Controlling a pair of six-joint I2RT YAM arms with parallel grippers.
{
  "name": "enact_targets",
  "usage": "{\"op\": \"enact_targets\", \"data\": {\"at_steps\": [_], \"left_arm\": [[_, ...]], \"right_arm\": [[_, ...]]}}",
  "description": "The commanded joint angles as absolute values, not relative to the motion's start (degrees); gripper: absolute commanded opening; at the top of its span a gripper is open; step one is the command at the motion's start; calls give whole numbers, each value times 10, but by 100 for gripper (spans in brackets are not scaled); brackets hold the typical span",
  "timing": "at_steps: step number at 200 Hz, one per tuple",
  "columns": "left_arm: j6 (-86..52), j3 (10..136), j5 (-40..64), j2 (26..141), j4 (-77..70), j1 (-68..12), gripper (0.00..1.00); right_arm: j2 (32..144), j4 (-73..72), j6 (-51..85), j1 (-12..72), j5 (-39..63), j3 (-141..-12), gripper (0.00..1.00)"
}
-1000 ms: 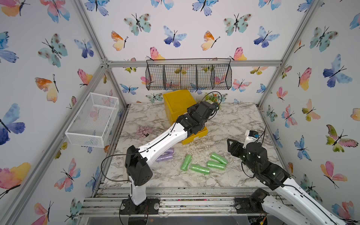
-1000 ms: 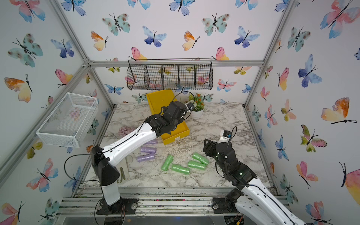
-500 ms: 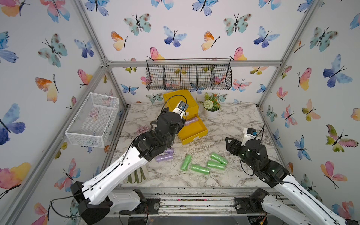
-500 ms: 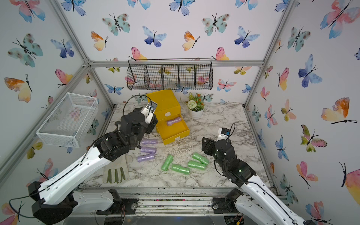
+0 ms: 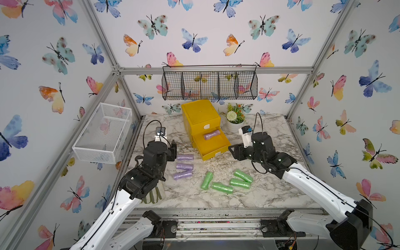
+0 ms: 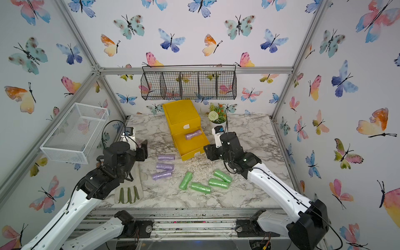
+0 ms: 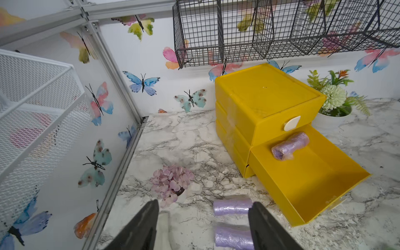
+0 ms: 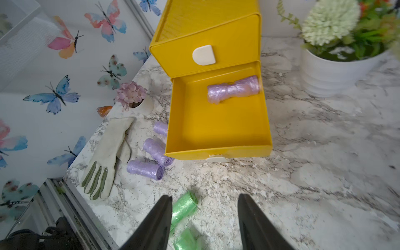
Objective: Sort the rolls of trash bags by color and place them into the drawer
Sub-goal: Pick up the roll of trash bags from the center of the board.
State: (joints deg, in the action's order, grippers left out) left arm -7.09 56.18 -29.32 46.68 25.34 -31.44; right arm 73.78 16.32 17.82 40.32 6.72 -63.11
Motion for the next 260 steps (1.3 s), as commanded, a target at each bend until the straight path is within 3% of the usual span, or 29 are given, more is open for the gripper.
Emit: {"op": "enact_targets", "data": {"at_steps": [1,17,81,101,114,141,206,260], "left_arm": [[-101,528,-251,449,196,-295,72],[-101,506,-232,446,170,-273,77],[-127,452,-154,411,127,-174,77],[-125,437,-164,385,113,-167,79],[-125,428,-171,369,105,-165,87],[-125,416,-193,351,102,-163,91],[-163,379,-273,263,83,-136,91],[-175,385,-311,257,98,-127,91]], "right_arm": [[788,133,78,422,138,-679,55],[835,133,38,436,155,-715,55],[983,127,-143,537,156,-831,59],[1027,138,-181,557,156,-862,61],[1056,154,-198,568,156,-886,62],[1125,209,-230,590,148,-944,63],[1210,245,-238,608,150,-999,63],[1293,311,-254,624,137,-1076,64]]}}
